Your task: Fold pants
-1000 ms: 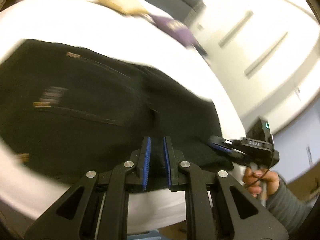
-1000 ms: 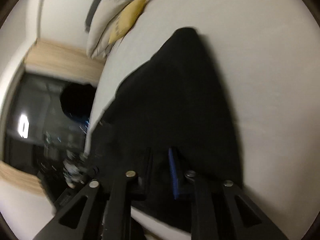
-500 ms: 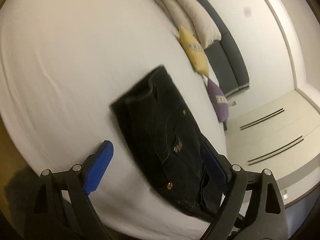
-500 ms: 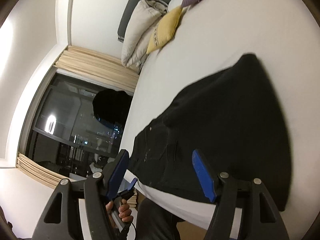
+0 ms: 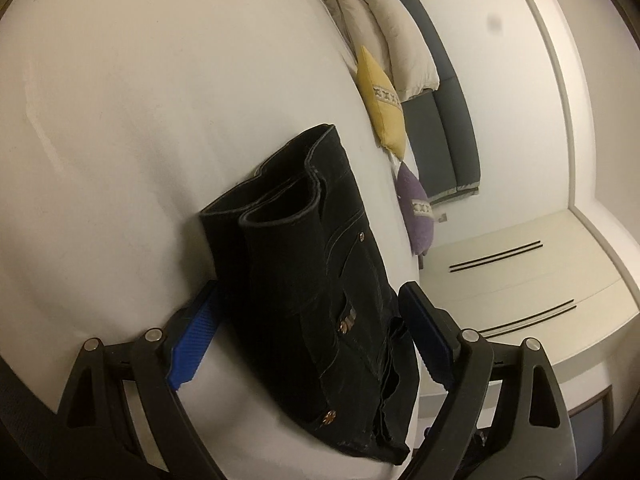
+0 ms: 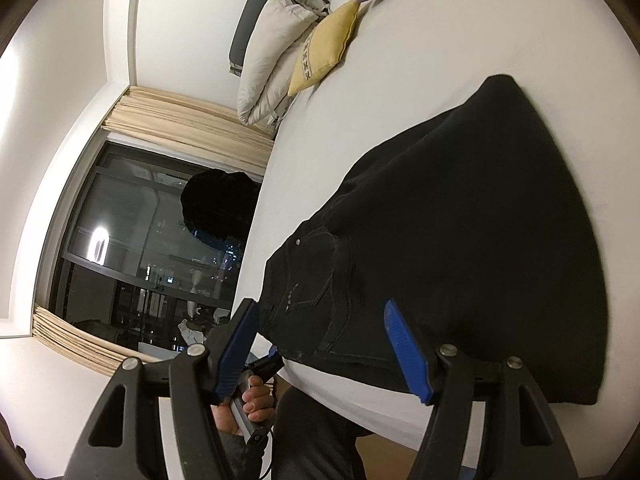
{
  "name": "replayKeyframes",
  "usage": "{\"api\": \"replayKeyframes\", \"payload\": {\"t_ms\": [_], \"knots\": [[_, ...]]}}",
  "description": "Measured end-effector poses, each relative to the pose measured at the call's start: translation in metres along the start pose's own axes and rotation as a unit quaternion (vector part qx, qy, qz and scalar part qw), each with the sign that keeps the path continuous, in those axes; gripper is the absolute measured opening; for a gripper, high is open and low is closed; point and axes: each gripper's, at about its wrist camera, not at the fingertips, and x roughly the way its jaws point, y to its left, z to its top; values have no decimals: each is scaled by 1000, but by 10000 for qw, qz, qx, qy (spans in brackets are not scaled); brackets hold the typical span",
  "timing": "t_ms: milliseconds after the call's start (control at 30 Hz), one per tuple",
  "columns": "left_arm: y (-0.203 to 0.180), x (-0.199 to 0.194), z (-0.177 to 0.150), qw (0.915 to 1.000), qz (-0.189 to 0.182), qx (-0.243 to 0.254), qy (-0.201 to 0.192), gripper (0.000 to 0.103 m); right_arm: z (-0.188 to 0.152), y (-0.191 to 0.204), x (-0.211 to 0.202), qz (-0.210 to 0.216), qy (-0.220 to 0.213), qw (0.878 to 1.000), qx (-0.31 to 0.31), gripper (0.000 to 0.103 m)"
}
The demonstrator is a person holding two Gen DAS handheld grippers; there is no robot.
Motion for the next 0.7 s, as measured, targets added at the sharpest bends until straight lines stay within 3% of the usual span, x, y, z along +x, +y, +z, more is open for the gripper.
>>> {"api": "replayKeyframes", "payload": {"t_ms": [33, 100, 133, 167, 233, 467, 667, 700], "knots": [[0, 2, 1, 10000, -10, 30, 5, 85, -1, 0, 3, 7, 14, 10000, -9, 69], [1, 7, 4, 10000, -6, 46, 41, 68, -3, 1, 7, 20, 42, 10000, -24, 69], [2, 12, 6, 9999, -51, -44, 76, 45, -4, 1, 8, 25, 53, 10000, -29, 69], [6, 19, 14, 9996, -121, -204, 128, 29, -5, 2, 10, 29, 65, 10000, -31, 69], [20, 17, 17, 9984, -245, -484, 135, 23, -6, 4, 12, 31, 86, 9999, -52, 69], [18, 24, 16, 9974, -371, -619, 25, 10, -12, 11, 20, 6, 128, 9999, -108, 69], [11, 28, 19, 9977, -400, -538, -90, 6, -18, 12, 38, -263, 337, 9989, -207, 69], [13, 8, 8, 9979, -400, -510, -89, 6, -19, 12, 42, -283, 361, 9987, -218, 69]]}}
